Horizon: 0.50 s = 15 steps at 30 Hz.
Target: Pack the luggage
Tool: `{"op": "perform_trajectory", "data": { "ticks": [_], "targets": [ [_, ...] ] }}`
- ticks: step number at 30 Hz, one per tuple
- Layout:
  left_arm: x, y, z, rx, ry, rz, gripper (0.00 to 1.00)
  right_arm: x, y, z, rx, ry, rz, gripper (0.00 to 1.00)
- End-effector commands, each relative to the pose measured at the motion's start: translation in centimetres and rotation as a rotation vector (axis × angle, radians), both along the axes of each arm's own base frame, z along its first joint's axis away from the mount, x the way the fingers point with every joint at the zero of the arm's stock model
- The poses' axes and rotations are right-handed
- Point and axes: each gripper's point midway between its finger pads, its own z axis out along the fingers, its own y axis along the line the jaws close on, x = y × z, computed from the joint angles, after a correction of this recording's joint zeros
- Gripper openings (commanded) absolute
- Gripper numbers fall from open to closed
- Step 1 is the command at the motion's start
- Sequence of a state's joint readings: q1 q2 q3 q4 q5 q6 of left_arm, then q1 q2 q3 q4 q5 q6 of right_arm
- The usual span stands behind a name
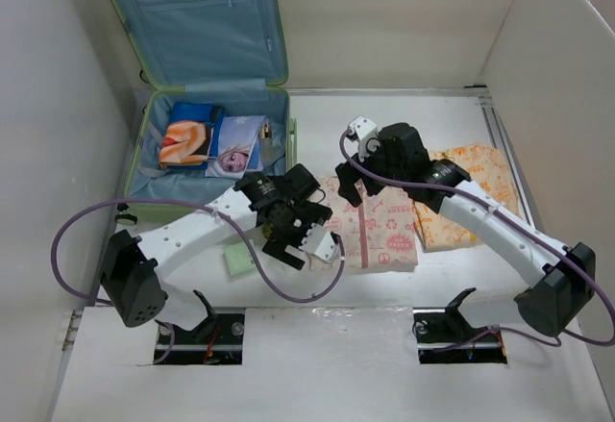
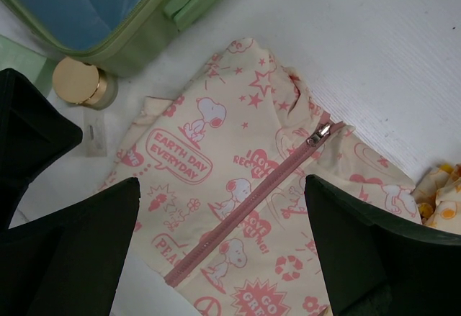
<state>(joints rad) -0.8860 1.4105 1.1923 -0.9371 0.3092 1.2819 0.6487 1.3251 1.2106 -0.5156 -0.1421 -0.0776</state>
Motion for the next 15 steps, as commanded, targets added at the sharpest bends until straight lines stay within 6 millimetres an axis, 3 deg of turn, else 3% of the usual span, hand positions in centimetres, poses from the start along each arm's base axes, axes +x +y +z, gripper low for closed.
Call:
{"op": "perform_trajectory", "data": {
  "ticks": [1, 5, 15],
  "targets": [
    [-2.2, 0.4, 0.7, -0.011, 0.049, -0.075, 1.0, 0.1, 0.1, 1.4, 0.028, -0.04, -0.015, 1.0],
    [-2.8, 2.2, -3.3, 0.079, 0.05, -0.104, 1.0, 0.1, 0.1, 1.4, 0.028, -0.04, -0.015, 1.0],
    [2.2, 2.1, -8.5, 0.081, -0.055, 0.072, 1.0, -0.6, -1.1, 2.0, 0.029, -0.072, -0.043, 1.0]
  ]
}}
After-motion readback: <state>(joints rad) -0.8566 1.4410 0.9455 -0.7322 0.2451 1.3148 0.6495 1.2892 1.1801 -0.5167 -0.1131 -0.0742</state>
